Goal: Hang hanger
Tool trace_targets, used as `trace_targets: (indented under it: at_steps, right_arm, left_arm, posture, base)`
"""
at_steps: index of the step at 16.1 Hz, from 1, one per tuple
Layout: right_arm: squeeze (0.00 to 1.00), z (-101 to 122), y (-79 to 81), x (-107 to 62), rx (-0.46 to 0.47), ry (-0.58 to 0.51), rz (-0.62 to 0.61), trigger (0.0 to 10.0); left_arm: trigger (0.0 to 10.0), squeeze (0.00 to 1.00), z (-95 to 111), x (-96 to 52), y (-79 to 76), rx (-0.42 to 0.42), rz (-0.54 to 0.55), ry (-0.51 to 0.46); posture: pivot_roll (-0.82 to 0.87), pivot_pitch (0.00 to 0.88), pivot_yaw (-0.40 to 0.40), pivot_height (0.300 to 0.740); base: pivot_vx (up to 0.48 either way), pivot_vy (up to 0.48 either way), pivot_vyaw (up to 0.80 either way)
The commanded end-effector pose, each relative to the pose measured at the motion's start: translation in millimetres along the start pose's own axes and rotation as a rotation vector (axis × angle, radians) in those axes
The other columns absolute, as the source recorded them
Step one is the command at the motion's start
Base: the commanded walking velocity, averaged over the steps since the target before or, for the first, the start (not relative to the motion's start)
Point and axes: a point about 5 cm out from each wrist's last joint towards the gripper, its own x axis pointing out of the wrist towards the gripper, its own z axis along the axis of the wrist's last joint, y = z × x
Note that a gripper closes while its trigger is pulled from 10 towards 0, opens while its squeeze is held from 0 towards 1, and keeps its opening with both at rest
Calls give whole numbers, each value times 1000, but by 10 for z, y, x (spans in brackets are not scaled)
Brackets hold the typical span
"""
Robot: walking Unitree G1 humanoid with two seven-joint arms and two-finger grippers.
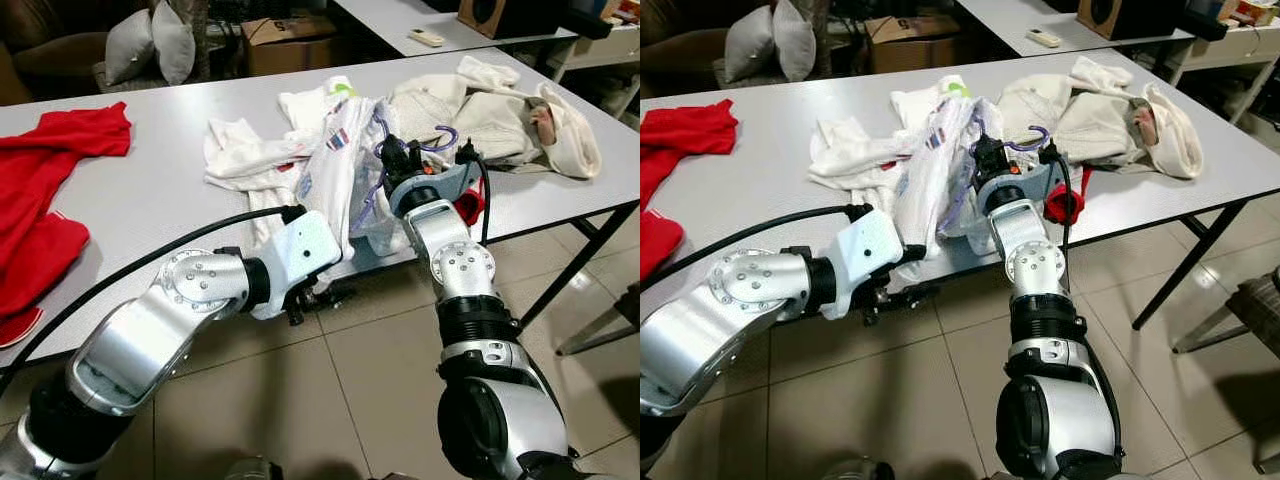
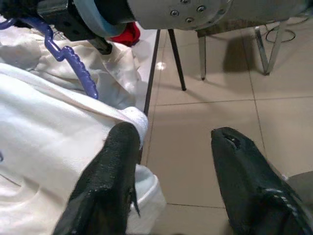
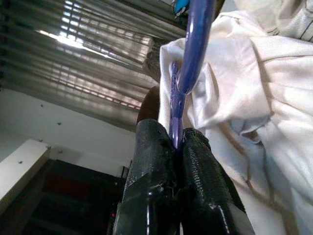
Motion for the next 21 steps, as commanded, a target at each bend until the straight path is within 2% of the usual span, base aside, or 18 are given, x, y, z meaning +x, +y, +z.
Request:
trace_targets:
  at_steps: [1,2,4,5,6,8,9,10,11,12,13,14,15,17,19,20,21]
  right_arm:
    - [0,-23,95,0,-26,-5,40,10000]
    - [0,0,79,1,-67,-9,31,10000]
    - [0,6,79,1,-81,-11,32,10000]
    - [0,14,82,0,-95,-16,35,10000]
    - [0,34,77,-11,-108,-28,35,10000]
    - [0,58,73,-35,-109,-42,41,10000]
    - [0,79,98,-57,-110,-44,67,10000]
    - [0,95,118,-75,-136,-40,85,10000]
    - [0,124,170,-127,-186,-34,129,10000]
    - [0,133,187,-145,-196,-33,143,10000]
    - [0,138,220,-212,-228,0,170,10000]
    - [0,157,366,-391,-352,45,277,10000]
    - [0,180,518,-571,-456,64,371,10000]
    - [0,229,630,-700,-501,60,422,10000]
    - [0,310,725,-867,-554,65,463,10000]
    - [0,315,740,-1008,-650,112,479,10000]
    - [0,289,724,-1125,-707,155,482,10000]
  left_arm:
    - [10000,561,12,-83,-36,-13,-12,-11]
    - [10000,176,2,-125,-51,-5,-14,3]
    - [10000,176,3,-139,-42,10,-5,11]
    - [10000,0,8,-159,-21,35,16,24]
    - [10000,0,35,-211,22,38,47,16]
    - [10000,0,61,-300,83,-54,75,-48]
    - [10000,0,54,-369,158,-140,119,-106]
    - [10000,0,33,-421,210,-184,149,-135]
    - [10000,0,-40,-530,332,-254,241,-176]
    - [10000,0,-67,-565,370,-270,274,-183]
    - [10000,0,-153,-659,475,-305,398,-203]
    - [10000,0,-310,-784,566,-362,569,-160]
    - [10000,0,-406,-863,570,-419,671,-137]
    - [10000,0,-451,-872,514,-448,695,-124]
    - [10000,0,-507,-770,381,-466,676,-99]
    - [10000,0,-542,-662,285,-486,659,-92]
    - [10000,0,-549,-605,240,-507,665,-96]
  posture:
    - [73,45,-4,740]
    - [75,46,-3,740]
    - [75,46,-3,740]
    - [78,46,-3,740]
    - [79,45,-1,740]
    - [81,44,5,740]
    - [80,42,5,740]
    - [79,40,7,740]
    - [78,36,4,740]
    - [78,36,4,740]
    - [78,32,3,740]
    - [72,28,3,740]
    - [69,27,6,740]
    - [67,30,3,740]
    - [60,38,-3,740]
    - [51,46,-6,740]
    - [49,51,-7,740]
  base:
    - [0,0,0]
    - [0,0,0]
    - [0,0,0]
    - [0,0,0]
    - [0,0,0]
    - [0,0,0]
    - [0,0,0]
    - [0,0,0]
    - [0,0,0]
    - [0,0,0]
    - [0,0,0]
    - [0,0,0]
    - [0,0,800]
    - [0,0,800]
    - [0,0,800]
    - [0,0,800]
    - [0,0,800]
